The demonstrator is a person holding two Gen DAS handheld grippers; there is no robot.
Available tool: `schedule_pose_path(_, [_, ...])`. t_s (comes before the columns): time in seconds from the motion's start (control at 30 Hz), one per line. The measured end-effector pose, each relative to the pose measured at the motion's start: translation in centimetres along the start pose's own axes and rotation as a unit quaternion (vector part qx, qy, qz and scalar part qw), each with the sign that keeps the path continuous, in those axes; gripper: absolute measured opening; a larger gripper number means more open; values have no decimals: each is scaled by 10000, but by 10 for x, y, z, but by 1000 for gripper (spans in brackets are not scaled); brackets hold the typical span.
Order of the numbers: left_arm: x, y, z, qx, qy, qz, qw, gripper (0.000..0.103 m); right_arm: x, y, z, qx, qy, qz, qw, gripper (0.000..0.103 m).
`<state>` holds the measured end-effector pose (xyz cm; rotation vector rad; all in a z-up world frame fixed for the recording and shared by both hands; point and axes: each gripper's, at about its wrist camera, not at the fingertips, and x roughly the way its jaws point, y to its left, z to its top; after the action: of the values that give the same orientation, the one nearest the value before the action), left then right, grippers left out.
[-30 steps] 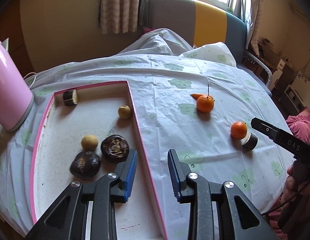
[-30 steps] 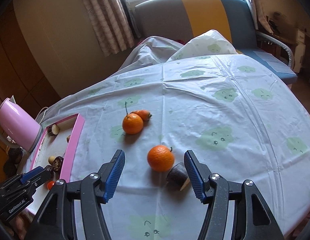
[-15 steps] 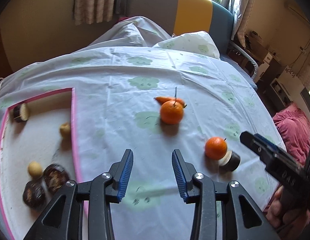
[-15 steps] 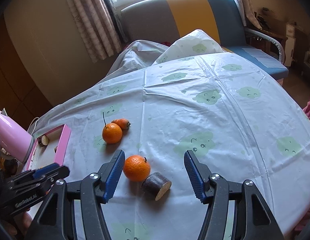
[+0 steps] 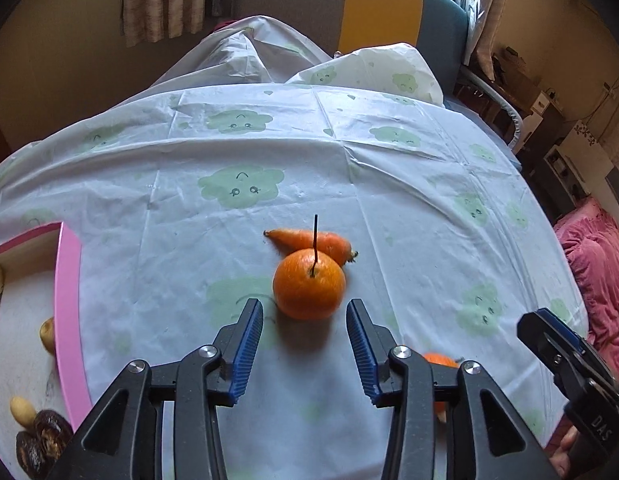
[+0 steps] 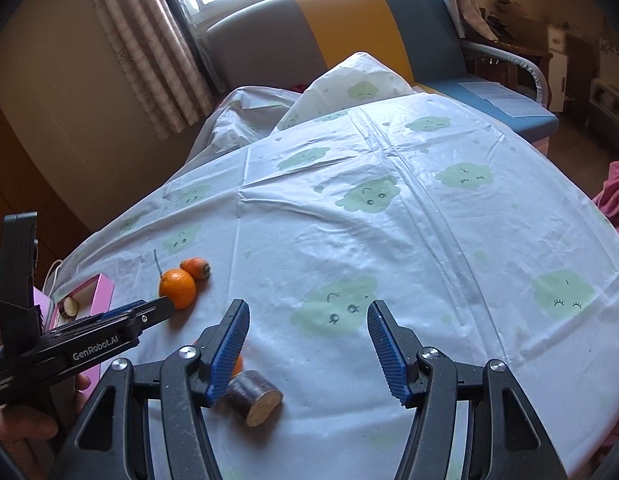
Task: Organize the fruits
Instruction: 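Grasp the stemmed orange with the left gripper while the right gripper grasps the carrot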
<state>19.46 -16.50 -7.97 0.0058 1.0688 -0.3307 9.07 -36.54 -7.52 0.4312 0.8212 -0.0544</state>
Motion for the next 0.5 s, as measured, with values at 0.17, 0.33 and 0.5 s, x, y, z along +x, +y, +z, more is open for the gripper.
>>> schedule_pose_path(0.17, [16, 1, 5, -116, 76, -92, 9999, 43, 8, -3, 2, 5, 66, 19, 10000, 62])
schedule_pose_path(0.33, [9, 9, -4, -215, -44, -162, 9996, 38, 14, 3, 5, -137, 129, 138, 9997, 62])
schedule_pose_path(0.5, [-7, 28, -28, -508, -61, -18, 9987, 38, 28, 22, 11, -455, 359, 518, 9970, 62])
